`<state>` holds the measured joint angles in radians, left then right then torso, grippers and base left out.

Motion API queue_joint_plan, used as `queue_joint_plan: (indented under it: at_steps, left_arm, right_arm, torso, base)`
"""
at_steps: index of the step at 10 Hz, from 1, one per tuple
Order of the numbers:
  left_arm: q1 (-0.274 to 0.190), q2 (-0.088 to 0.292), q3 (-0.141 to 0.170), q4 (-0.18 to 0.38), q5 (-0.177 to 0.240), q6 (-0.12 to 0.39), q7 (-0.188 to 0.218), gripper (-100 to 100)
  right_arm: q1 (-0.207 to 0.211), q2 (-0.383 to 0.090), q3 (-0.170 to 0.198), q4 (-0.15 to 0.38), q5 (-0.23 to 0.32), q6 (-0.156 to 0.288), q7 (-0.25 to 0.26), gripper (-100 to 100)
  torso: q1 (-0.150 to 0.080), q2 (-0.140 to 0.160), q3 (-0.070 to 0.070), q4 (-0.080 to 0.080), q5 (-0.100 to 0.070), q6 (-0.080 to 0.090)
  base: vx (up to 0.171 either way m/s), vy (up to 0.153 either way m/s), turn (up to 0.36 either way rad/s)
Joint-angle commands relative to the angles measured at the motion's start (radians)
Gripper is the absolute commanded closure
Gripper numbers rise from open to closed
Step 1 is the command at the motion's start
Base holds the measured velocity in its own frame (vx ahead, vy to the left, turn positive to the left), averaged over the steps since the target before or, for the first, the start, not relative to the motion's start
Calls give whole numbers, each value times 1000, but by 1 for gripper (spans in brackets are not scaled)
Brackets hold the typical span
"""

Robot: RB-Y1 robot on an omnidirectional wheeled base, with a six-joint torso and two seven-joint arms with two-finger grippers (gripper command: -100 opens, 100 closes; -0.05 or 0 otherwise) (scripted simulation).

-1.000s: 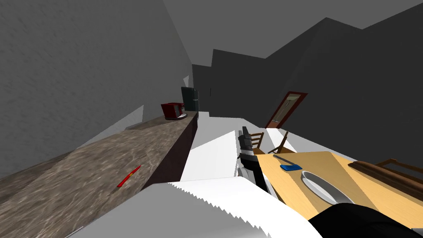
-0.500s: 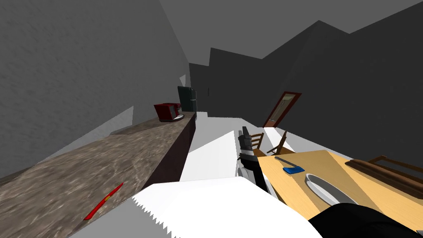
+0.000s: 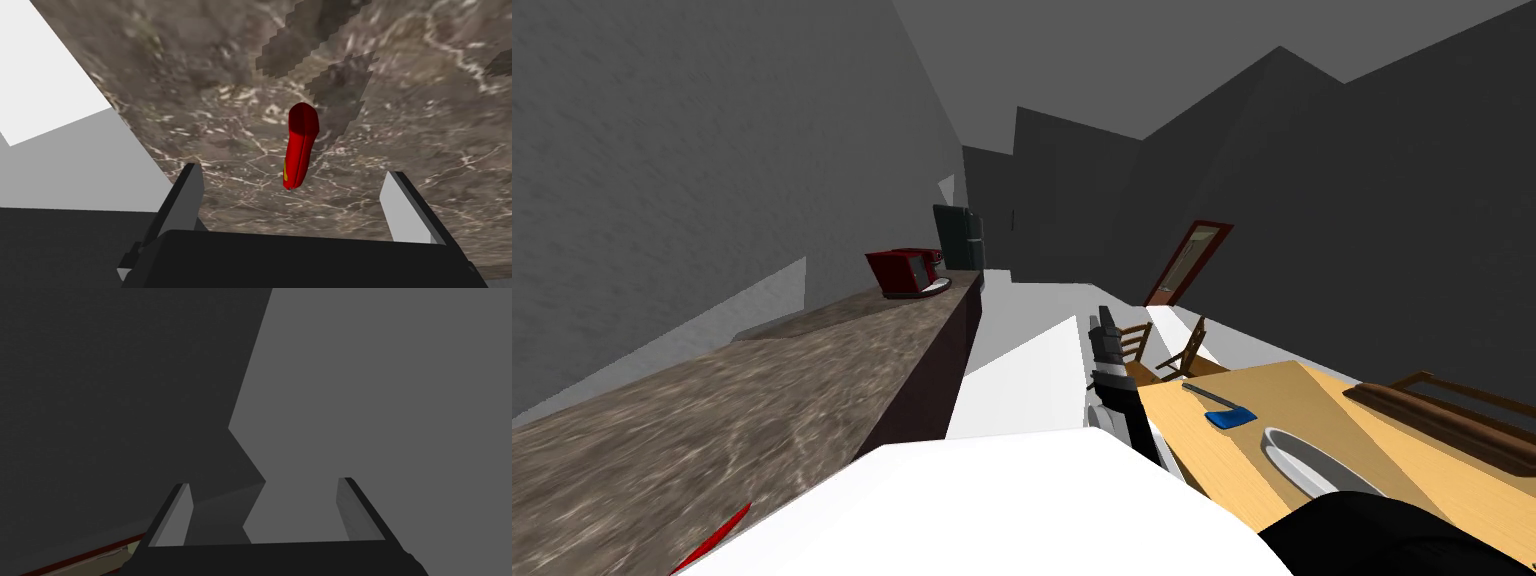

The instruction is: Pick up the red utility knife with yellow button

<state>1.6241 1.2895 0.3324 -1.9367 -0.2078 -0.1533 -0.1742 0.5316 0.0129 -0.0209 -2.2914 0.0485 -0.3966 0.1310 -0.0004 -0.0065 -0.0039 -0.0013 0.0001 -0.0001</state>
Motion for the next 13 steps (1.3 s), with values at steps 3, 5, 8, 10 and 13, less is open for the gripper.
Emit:
queue_joint_plan:
  at_steps: [3,5,8,10,13]
  left_arm:
    - [-36,-10,-34,23,-5,0,-6,-100]
    - [-72,-23,-69,45,-10,0,-10,-100]
    - [-97,-34,-95,58,-15,1,-15,-100]
    - [-99,-34,-96,59,-15,1,-15,100]
    - [-99,-34,-96,60,-15,1,-16,100]
  right_arm:
    - [0,0,0,0,0,0,0,0]
    - [0,0,0,0,0,0,0,0]
    - [0,0,0,0,0,0,0,0]
    - [0,0,0,0,0,0,0,0]
    - [0,0,0,0,0,0,0,0]
  torso:
    - [-1,5,3,1,0,0]
    - [-1,6,4,2,0,0]
    - [-1,6,4,2,0,0]
    - [-1,7,4,2,0,-1]
    - [-2,7,4,2,0,-1]
  base:
    - [18,2,-25]
    - [12,1,-57]
    - [8,0,-33]
    - [0,0,0]
    - [0,0,0]
